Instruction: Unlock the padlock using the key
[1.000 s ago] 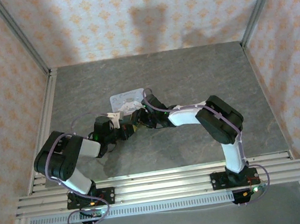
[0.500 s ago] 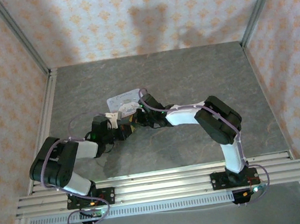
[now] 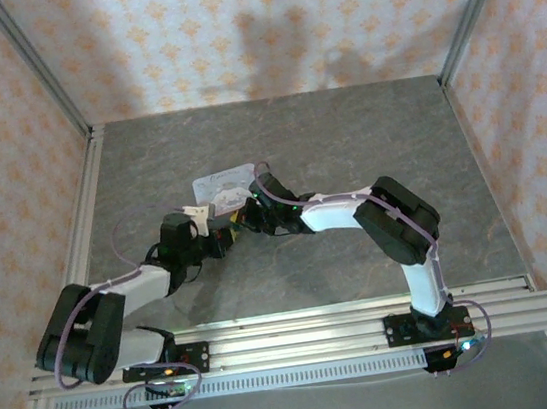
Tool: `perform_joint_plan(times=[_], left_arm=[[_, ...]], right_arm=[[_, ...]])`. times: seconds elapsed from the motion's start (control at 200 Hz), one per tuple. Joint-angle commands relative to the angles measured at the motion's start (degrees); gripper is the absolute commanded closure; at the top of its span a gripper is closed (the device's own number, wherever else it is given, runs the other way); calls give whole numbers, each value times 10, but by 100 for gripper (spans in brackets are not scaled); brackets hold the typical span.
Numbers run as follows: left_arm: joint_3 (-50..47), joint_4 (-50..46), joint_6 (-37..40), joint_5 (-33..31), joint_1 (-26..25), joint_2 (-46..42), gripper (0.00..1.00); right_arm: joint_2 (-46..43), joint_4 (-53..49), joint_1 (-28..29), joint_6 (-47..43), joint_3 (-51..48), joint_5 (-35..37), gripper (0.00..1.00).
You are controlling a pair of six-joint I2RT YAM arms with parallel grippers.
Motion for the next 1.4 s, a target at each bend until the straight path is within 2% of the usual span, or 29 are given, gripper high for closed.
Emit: perform_joint_plan(times=[0.0,0.145,0.235,0.4,0.475,0.571,0.711,0.781,0.886,0.961,1.091,1.241,1.396], left_arm=[[-2,-27,42,-45,-4,-55,100],[-8,-63,69,-84,-12,-104,100],[-2,-92,92,-112,-34,-120,100],[19,-128,129,-176,-94,-109,100],[23,-125,131,-187,-104,-99,100],[19,-118,109,-197,-101,-101,100],[2,-100,49,-154,-59,-120,100],[-6,-100,22,-129,-28,-131,90],[-6,-114,-5,-88,15,-137,78],[-1,-123,-21,-64,38,-137,75],[16,-145,-40,-56,55,-117,75],[15,-125,-57,-44,68,-74,76],[7,-105,-66,-39,74,-57,76]], right_arm=[[-11,-32,3,22,-10,48,100],[-13,-29,7,55,-13,65,100],[-16,-30,7,74,-14,74,100],[-18,-58,7,76,-1,82,100],[-20,-64,8,74,-1,88,100],[-20,-56,8,76,-8,89,100],[-27,-48,8,53,-17,94,100],[-33,-49,7,23,-20,98,100],[-35,-80,11,-24,-12,107,85],[-38,-108,23,-59,1,128,72],[-36,-165,52,-110,40,172,57],[-15,-199,74,-130,87,191,50],[9,-230,84,-136,126,208,49]])
